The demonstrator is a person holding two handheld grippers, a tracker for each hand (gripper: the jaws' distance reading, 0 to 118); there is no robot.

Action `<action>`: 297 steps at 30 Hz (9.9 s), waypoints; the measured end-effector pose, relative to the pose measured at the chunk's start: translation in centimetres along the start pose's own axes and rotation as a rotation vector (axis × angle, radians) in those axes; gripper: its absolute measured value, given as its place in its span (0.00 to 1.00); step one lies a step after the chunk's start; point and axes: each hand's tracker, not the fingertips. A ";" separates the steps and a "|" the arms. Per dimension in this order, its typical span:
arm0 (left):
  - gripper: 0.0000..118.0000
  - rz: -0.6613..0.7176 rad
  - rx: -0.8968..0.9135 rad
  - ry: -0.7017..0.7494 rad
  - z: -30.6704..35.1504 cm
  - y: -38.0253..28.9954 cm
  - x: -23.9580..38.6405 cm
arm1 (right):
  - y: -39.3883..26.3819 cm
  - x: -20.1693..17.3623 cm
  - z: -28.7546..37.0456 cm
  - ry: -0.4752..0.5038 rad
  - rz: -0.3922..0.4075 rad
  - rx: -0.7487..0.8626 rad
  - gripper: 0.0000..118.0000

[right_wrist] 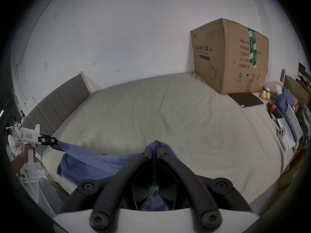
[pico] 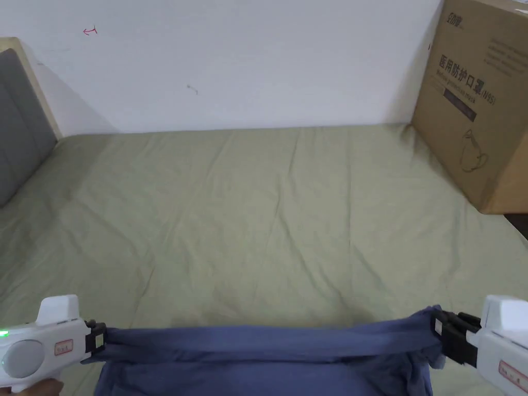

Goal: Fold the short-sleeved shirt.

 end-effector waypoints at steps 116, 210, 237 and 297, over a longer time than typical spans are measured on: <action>0.03 0.082 -0.210 -0.212 2.6 1.5 3.1 | 5.1 -11.5 1.7 -0.182 0.161 0.382 0.00; 0.52 0.355 -0.245 -0.572 -7.5 -5.7 -0.8 | 4.7 -9.6 1.0 -0.194 0.196 0.284 0.00; 0.05 0.239 -0.132 -0.252 0.0 -1.1 -6.9 | 5.2 -9.8 1.7 -0.159 0.191 0.310 0.00; 0.00 -0.196 0.158 -0.214 -0.5 -7.7 17.1 | 4.4 -7.4 3.8 -0.180 0.168 0.306 0.00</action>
